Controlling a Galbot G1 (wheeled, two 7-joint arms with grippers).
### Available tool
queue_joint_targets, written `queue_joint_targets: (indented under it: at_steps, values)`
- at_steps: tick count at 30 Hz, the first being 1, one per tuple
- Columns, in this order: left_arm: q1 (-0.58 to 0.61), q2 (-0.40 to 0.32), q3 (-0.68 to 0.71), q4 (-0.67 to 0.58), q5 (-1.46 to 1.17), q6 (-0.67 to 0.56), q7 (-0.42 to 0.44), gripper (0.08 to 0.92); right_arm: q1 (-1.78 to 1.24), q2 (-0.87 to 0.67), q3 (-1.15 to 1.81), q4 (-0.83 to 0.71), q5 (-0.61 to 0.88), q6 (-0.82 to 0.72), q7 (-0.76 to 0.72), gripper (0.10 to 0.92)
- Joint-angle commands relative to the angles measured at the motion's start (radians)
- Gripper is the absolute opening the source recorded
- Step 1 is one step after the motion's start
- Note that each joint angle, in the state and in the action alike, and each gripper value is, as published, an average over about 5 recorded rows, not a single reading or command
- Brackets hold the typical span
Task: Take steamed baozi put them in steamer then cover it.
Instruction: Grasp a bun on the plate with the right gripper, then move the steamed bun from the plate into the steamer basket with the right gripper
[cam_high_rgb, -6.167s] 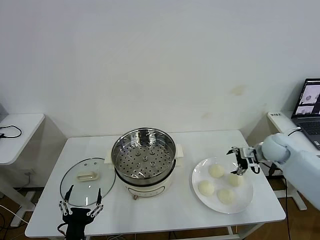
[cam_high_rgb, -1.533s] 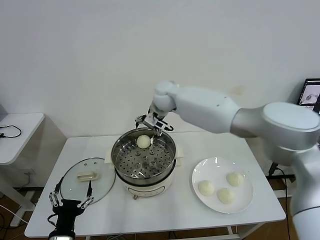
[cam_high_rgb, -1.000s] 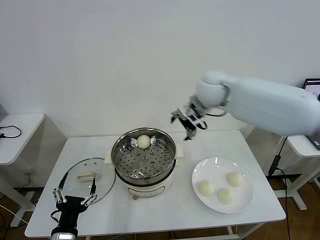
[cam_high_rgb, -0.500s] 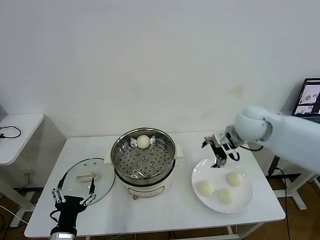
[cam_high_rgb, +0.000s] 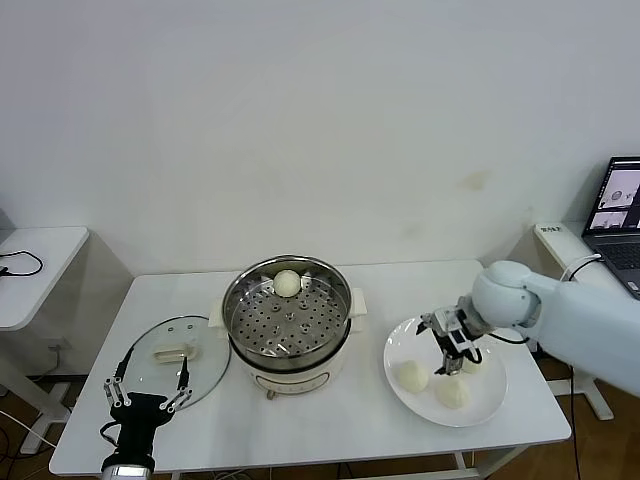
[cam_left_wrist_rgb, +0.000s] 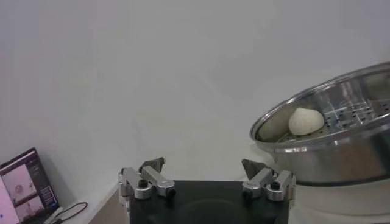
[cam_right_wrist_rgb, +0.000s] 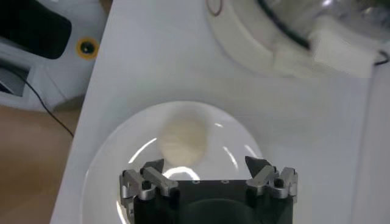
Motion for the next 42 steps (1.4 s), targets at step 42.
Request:
queue_joint_targets:
  at_steps: [42]
  values:
    - [-0.002,-0.002,-0.015,0.0,-0.005,0.0,0.0,0.823,-0.04,0.137,0.051,-0.175,-0.06,-0.005,-0.04,0.541]
